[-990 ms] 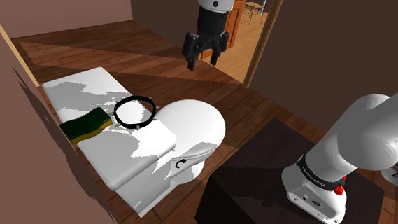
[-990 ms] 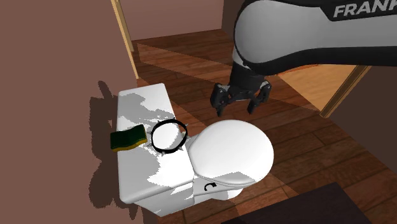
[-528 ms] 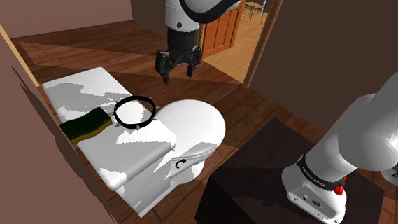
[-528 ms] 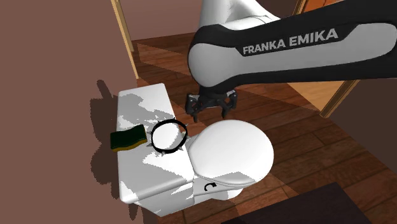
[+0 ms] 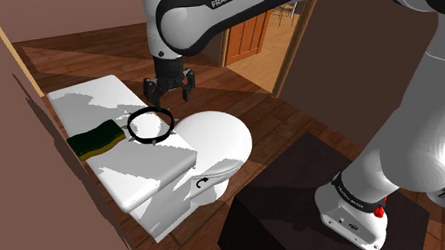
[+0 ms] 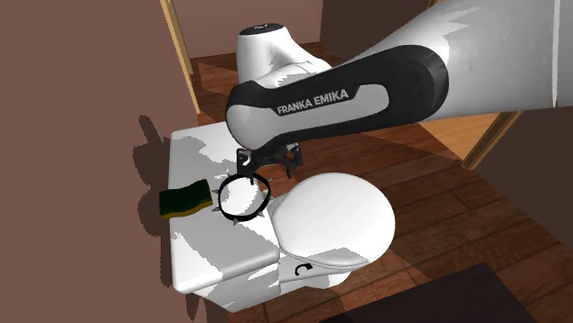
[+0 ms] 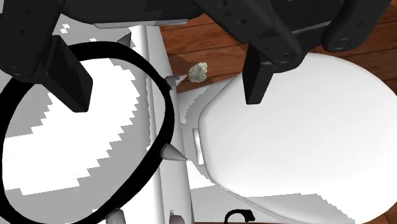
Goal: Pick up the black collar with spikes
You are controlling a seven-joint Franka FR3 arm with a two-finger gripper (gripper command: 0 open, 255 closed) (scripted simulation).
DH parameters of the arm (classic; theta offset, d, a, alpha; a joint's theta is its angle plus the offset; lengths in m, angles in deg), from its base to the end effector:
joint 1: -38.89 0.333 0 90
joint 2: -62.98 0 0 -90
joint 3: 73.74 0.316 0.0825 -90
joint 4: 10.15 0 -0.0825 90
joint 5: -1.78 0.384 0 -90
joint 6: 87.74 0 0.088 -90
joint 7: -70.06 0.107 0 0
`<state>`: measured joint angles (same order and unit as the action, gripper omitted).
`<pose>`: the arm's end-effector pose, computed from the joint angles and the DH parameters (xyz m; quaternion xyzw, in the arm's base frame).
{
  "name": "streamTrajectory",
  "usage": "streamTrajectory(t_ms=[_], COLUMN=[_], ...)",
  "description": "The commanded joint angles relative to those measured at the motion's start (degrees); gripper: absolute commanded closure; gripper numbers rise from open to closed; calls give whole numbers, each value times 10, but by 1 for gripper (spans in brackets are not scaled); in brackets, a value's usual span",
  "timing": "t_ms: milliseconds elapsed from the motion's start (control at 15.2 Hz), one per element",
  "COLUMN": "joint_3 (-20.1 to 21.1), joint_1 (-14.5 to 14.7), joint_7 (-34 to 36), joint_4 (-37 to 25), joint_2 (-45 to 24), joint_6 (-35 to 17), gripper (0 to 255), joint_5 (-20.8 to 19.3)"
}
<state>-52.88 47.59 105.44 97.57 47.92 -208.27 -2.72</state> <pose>0.5400 0.2891 0.3775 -0.9992 0.0357 0.0156 0.0052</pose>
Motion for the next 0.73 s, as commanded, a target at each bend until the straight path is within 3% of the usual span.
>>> streamTrajectory(t_ms=[0, 528, 594, 660], joint_3=[-1, -6, -6, -6], joint_1=[6, 10, 10, 10], joint_7=[9, 16, 16, 16], joint_4=[-12, 8, 7, 7], joint_2=[-22, -47, -47, -47], joint_6=[-7, -50, -49, -50], gripper=[0, 0, 255, 255], joint_5=[-10, -21, -21, -21])
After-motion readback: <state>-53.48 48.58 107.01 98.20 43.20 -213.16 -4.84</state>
